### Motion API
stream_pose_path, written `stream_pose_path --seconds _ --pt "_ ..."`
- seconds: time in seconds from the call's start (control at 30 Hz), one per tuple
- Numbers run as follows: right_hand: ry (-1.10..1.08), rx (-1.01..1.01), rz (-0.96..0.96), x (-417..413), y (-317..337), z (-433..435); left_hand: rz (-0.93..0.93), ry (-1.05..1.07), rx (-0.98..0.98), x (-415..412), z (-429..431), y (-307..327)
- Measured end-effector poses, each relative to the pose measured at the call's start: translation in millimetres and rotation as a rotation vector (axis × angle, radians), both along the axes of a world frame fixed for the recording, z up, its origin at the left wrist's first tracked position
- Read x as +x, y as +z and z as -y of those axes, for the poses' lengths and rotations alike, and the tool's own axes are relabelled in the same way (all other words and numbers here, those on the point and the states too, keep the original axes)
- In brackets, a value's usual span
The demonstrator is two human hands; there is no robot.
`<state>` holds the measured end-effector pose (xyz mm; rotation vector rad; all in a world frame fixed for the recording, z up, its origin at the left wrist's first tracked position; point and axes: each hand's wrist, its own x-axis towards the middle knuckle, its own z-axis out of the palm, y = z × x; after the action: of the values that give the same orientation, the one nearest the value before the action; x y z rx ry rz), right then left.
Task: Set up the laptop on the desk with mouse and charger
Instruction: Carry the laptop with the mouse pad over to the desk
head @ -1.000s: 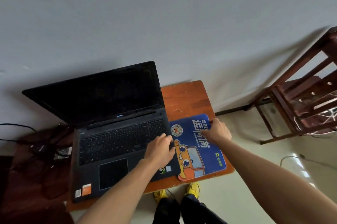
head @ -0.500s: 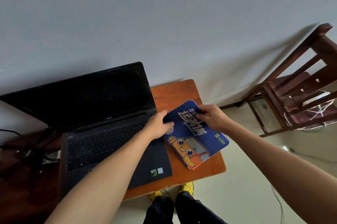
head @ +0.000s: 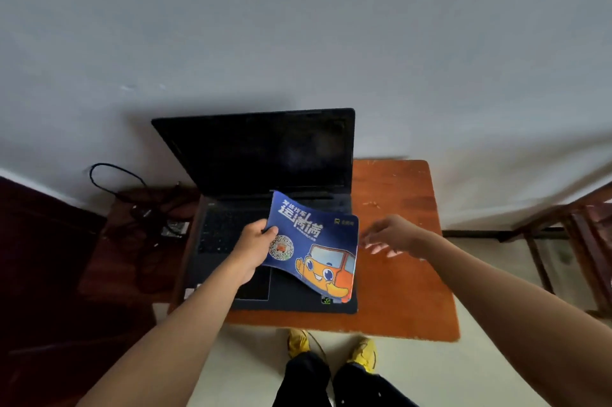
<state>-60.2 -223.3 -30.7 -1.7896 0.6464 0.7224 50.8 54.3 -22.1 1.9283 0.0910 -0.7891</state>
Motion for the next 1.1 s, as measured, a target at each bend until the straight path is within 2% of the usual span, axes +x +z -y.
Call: stream_pose_path --seconds 0.17,0.33,0.5,0.6,0.73,0.8,0.87,0.9,1.0,1.1 --pt "-0.124 -0.05 0.012 40.9 -9.4 -61.8 -0.035 0.188 0.125 1.9 -55.7 -16.0" --pt "-0.127 -0.373 -0.022 56.2 -19.0 -96.3 -0.007 0.305 0.234 11.1 -88.0 -30.4" --pt "-0.214 -0.352 -0.028 66.1 -25.9 -132.6 0.049 0.062 0.295 26.0 -99.9 -38.0" --pt "-0.187 -0.441 -0.03 66.7 -31.3 -149.5 0.127 -0.067 0.351 41.3 -101.7 -40.3" --pt "-0.238 -0.483 -0.045 62.2 -36.5 -151.0 0.168 -0.242 0.504 57.3 -114.1 -47.6" --pt "-0.303 -0.559 -0.013 58.3 -35.4 -143.2 0.245 -0.284 0.615 63.0 -125.9 -47.6" --pt "-0.367 -0.67 -0.012 51.6 -35.1 -131.7 0.367 -0.191 0.69 72.0 -140.2 -48.1" --pt "-0.391 -0.698 -0.05 48.0 -36.0 -126.6 0.368 -0.108 0.7 77.1 -147.2 -49.0" --pt "-0.498 -0.636 -0.174 44.9 -42.5 -122.6 0.209 0.032 0.685 93.6 -158.6 -57.1" --pt "-0.582 -0.638 -0.181 49.0 -51.7 -122.6 0.199 0.041 0.709 104.0 -155.1 -65.3"
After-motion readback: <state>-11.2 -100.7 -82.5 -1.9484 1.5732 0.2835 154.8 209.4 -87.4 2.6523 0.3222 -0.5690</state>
